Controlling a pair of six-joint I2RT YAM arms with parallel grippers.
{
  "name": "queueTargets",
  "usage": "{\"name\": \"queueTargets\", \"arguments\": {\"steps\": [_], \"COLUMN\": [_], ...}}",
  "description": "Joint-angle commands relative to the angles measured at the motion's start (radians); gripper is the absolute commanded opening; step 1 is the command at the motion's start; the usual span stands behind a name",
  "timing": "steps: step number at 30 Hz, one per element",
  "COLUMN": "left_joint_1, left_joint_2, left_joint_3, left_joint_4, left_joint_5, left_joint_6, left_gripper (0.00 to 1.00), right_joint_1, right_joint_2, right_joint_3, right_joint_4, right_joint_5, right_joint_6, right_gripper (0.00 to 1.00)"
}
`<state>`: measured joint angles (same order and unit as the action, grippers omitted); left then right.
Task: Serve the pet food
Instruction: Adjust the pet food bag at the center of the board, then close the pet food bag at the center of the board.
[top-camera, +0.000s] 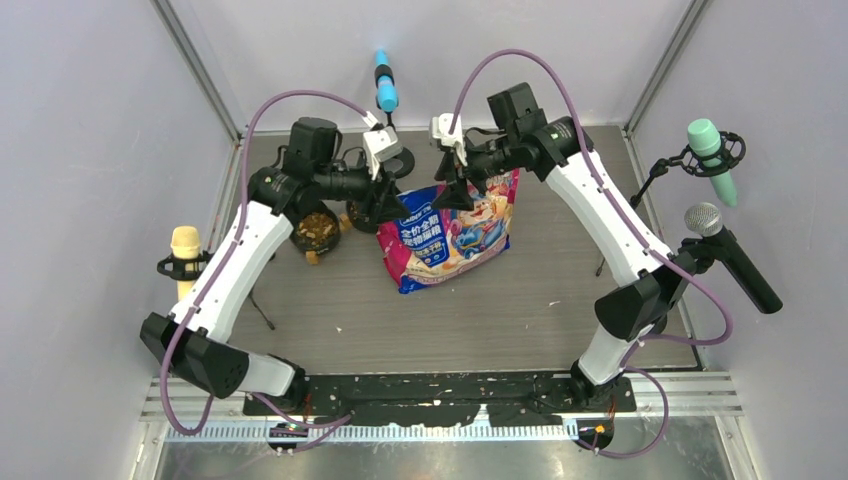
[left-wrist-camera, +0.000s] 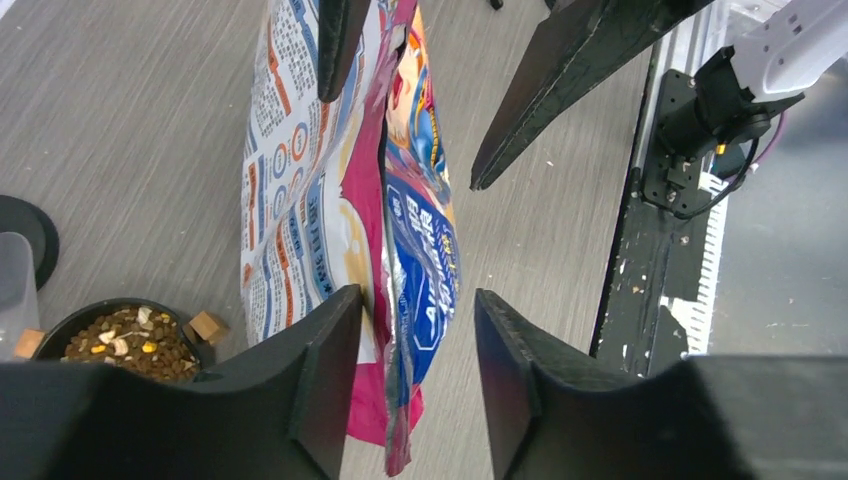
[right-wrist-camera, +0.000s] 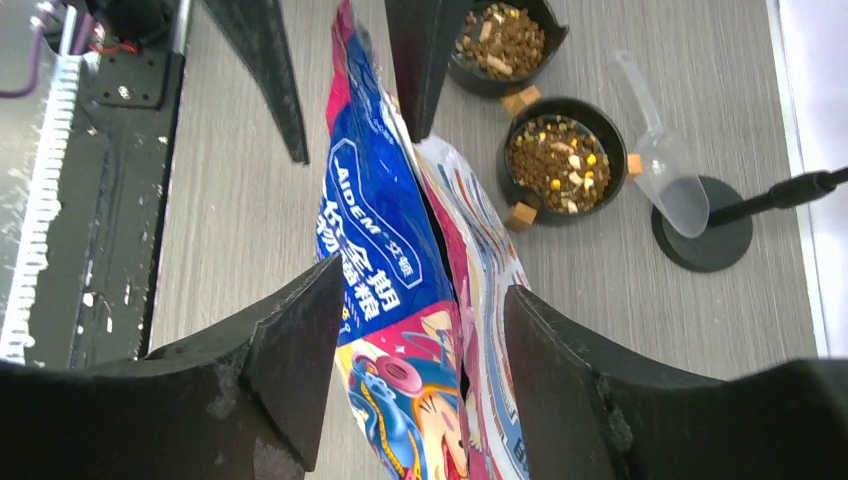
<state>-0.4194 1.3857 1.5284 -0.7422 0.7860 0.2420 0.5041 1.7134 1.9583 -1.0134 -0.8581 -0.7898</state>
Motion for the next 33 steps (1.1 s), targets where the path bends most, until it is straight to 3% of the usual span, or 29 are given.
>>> {"name": "queueTargets", "arguments": {"steps": [1, 8, 15, 22, 27, 31, 33], "left_joint_1": [-0.002, 0.012, 0.021, 0.021, 0.022, 0.022, 0.021], "left_joint_2": [0.009, 0.057, 0.066, 0.072, 0.081, 0.087, 0.092], "left_joint_3": [0.001, 0.088, 0.101, 0.106, 0.110, 0.121, 0.128], "left_joint_4": [-0.066, -0.249, -0.241, -0.230, -0.236, -0.243, -0.242], "left_joint_5": [0.030, -0.021, 0.009, 0.025, 0.020, 0.026, 0.015], "left_joint_6": [0.042, 0.174, 0.182, 0.188, 0.197, 0.200, 0.200], "left_gripper": [0.43, 0.36, 0.22, 0.26, 0.16, 0.01, 0.00], "right_joint_1": [0.021, 0.012, -0.004, -0.056, -0.058, -0.058, -0.058], "right_joint_2": [-0.003, -0.004, -0.015, -0.096, -0.090, -0.094, -0.102], "right_joint_3": [0.029, 0.014, 0.004, -0.106, -0.125, -0.119, -0.122], "right_joint_4": [-0.053, -0.066, -0.093, -0.041, -0.030, -0.029, -0.023], "right_joint_5": [0.117, 0.294, 0.345, 0.347, 0.332, 0.332, 0.344], "right_joint_6": [-0.078, -0.158, -0.209, -0.250, -0.265, -0.271, -0.266], "right_gripper": [0.64, 0.53, 0.41, 0.41, 0.38, 0.16, 0.08]}}
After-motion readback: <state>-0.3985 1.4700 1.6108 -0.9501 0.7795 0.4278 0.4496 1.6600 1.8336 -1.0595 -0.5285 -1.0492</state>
